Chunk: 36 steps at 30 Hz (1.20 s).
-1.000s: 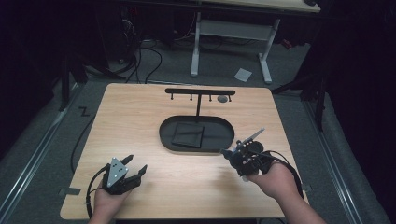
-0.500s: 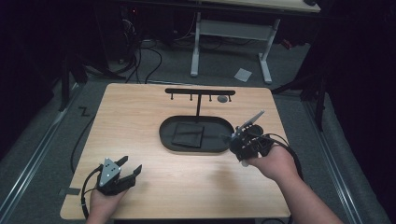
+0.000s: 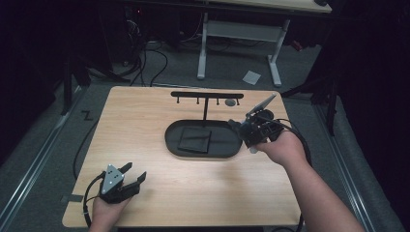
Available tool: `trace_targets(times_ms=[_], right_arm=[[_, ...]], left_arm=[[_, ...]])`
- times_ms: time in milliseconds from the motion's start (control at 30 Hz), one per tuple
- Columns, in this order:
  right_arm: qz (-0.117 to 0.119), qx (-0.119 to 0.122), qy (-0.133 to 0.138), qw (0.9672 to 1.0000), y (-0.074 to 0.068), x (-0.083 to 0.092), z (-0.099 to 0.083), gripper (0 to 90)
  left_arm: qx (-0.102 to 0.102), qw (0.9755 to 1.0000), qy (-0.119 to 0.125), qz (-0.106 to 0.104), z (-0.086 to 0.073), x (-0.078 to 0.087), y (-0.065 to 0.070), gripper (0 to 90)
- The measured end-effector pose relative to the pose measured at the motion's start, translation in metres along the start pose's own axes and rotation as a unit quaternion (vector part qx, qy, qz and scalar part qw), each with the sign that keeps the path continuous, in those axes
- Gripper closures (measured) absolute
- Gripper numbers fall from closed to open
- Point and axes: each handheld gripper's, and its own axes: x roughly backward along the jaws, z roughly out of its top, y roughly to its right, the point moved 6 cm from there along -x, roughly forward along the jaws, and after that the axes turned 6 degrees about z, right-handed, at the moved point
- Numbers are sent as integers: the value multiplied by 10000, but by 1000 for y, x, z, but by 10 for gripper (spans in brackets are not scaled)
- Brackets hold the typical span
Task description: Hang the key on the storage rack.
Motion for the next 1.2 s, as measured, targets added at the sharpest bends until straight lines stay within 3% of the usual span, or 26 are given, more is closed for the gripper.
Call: trace_targets(times_ms=[400, 700, 1000, 1200], right_arm=[[-137, -61, 121, 9998, 1, 20, 33, 456], [-198, -151, 189, 9995, 7, 25, 41, 456], [-228, -298, 257, 9990, 22, 23, 44, 456], [-222, -478, 256, 9983, 35, 9, 39, 455]], left_arm=[[-9, 10000, -20, 70, -1, 3, -2, 359], [-73, 9999, -72, 72, -2, 3, -1, 359], [-116, 9999, -92, 72, -3, 2, 0, 359], [-193, 9996, -185, 6, -5, 0, 3, 357]])
